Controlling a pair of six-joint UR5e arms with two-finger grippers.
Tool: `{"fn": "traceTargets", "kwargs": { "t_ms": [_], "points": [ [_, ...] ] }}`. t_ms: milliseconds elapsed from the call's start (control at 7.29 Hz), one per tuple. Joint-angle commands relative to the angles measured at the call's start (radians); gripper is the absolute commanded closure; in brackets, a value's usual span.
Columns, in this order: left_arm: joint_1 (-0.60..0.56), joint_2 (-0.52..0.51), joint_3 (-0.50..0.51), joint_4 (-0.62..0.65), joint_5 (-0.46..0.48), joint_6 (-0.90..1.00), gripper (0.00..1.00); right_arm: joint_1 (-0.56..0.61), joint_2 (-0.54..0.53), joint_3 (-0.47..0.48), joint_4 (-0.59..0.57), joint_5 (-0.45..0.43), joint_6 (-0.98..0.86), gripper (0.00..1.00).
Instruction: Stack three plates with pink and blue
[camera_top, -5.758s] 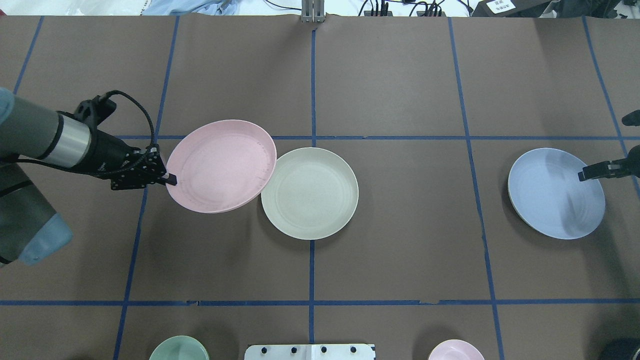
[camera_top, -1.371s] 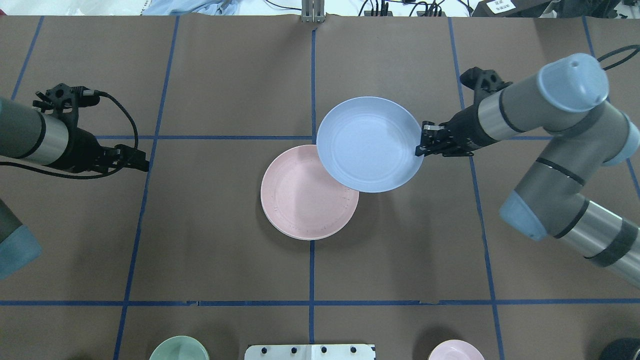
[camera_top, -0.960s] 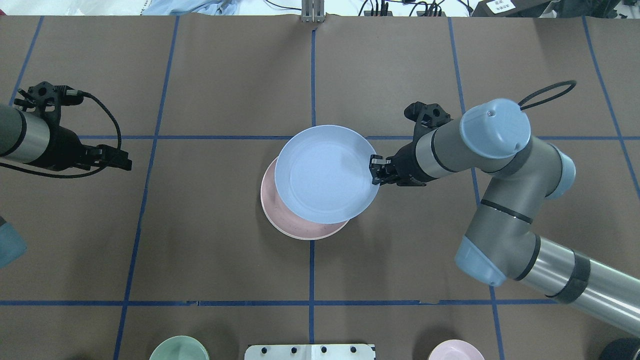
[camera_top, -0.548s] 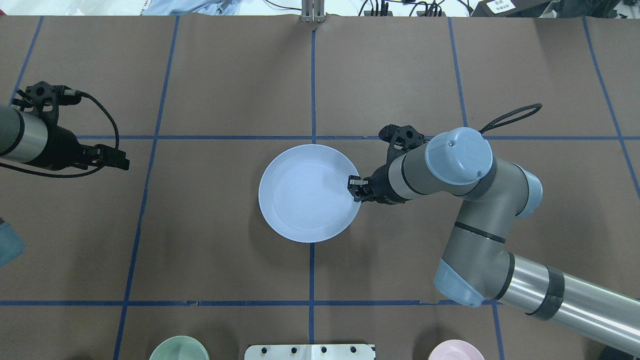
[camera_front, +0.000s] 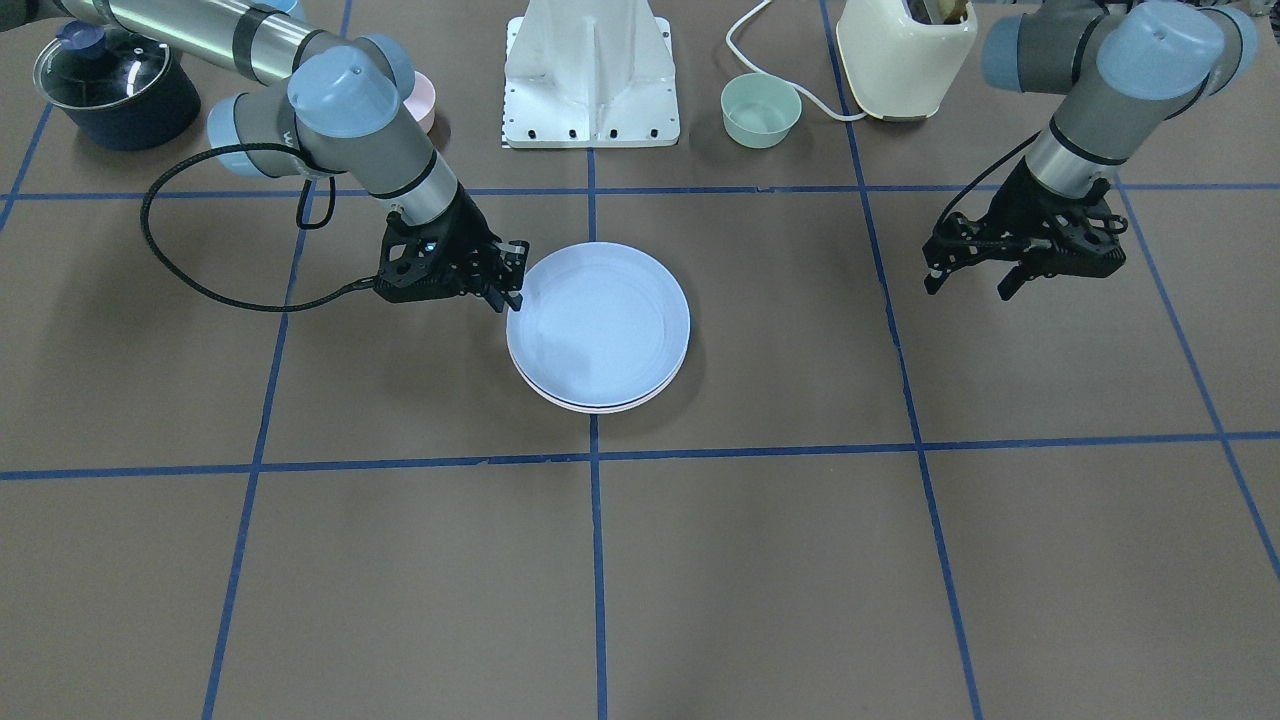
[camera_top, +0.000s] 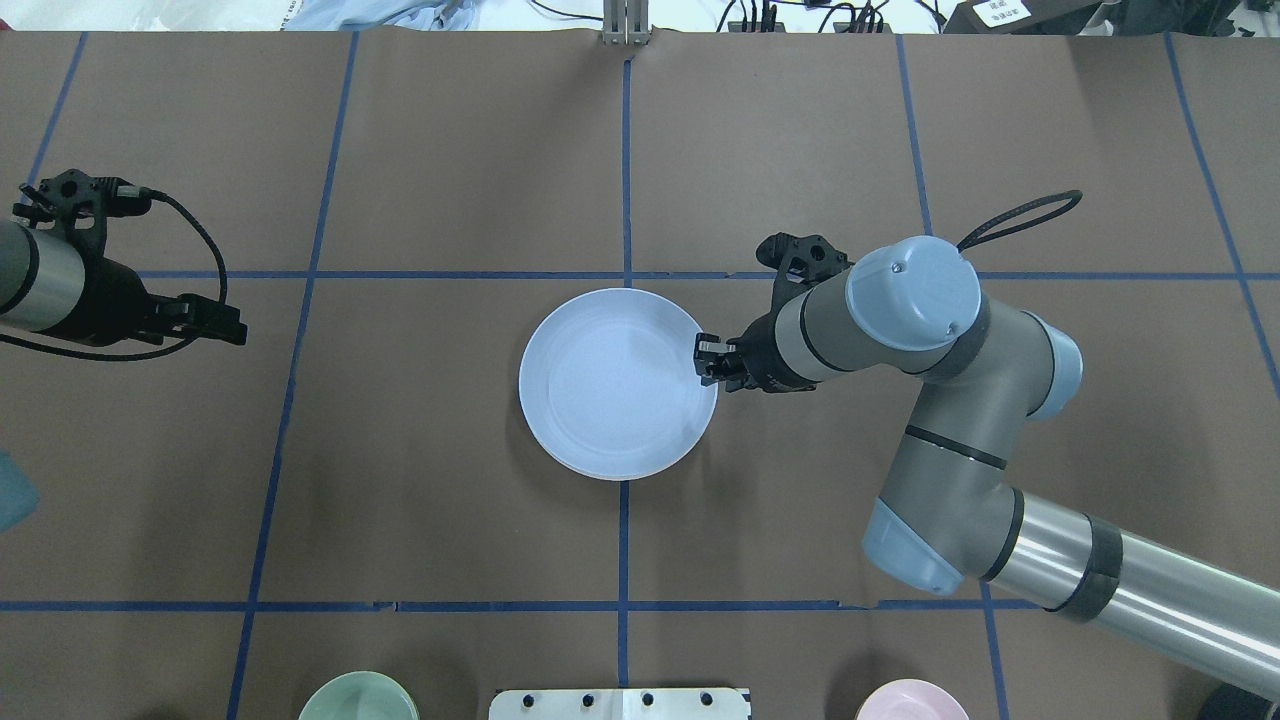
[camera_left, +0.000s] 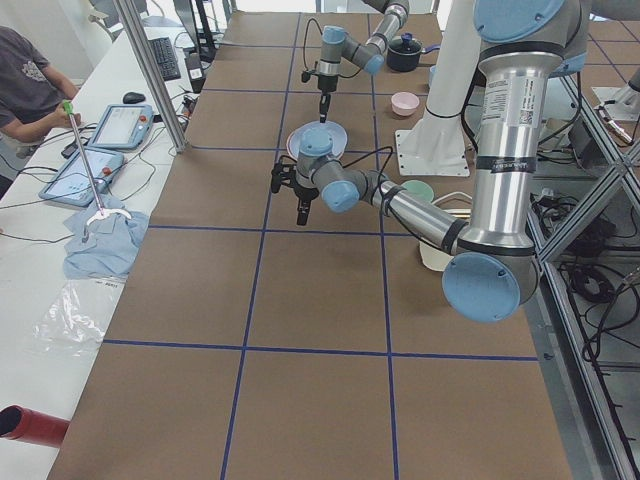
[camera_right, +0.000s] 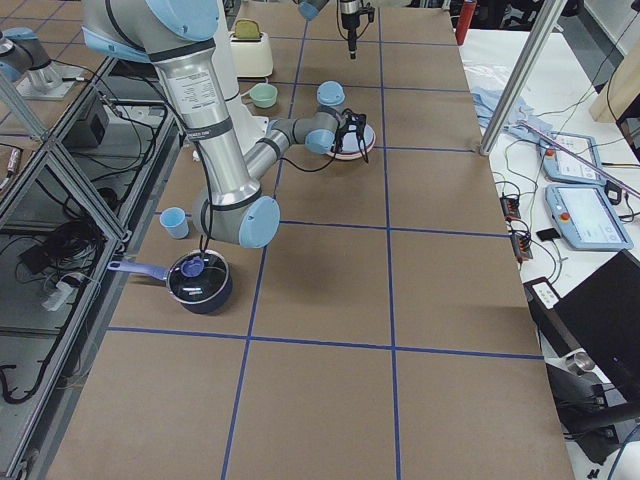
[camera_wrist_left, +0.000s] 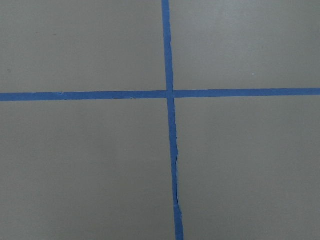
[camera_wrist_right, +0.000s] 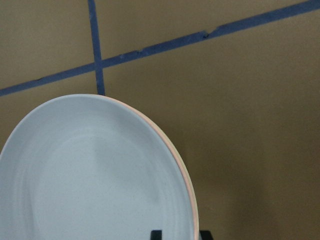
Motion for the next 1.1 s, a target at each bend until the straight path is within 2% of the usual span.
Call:
{"fn": "traceTargets", "kwargs": {
  "t_ms": [0,137,274,411,548,685,823,960],
  "points": [
    [-0.003,0.013,0.005,-0.002,0.000,0.023,0.00,0.082,-0.012,0.018,-0.040,0.049,-0.005,0.00],
    [-0.056,0.037,0.003,-0.002,-0.011,0.121,0.00,0.131,-0.030,0.050,-0.120,0.058,-0.035,0.00],
    [-0.108,0.077,-0.005,-0.002,-0.020,0.211,0.00,0.179,-0.065,0.126,-0.214,0.075,-0.183,0.00],
    [-0.197,0.121,-0.006,0.002,-0.084,0.336,0.00,0.242,-0.123,0.212,-0.358,0.103,-0.332,0.00],
    [-0.303,0.173,-0.006,0.012,-0.114,0.519,0.00,0.295,-0.192,0.290,-0.477,0.127,-0.491,0.00],
    [-0.369,0.201,0.011,0.018,-0.114,0.670,0.00,0.343,-0.269,0.341,-0.538,0.131,-0.646,0.00],
    [-0.435,0.217,0.041,0.018,-0.112,0.789,0.00,0.412,-0.362,0.360,-0.548,0.152,-0.806,0.00],
    [-0.507,0.223,0.075,0.018,-0.112,0.864,0.00,0.507,-0.430,0.346,-0.551,0.231,-0.955,0.00]
  ]
}}
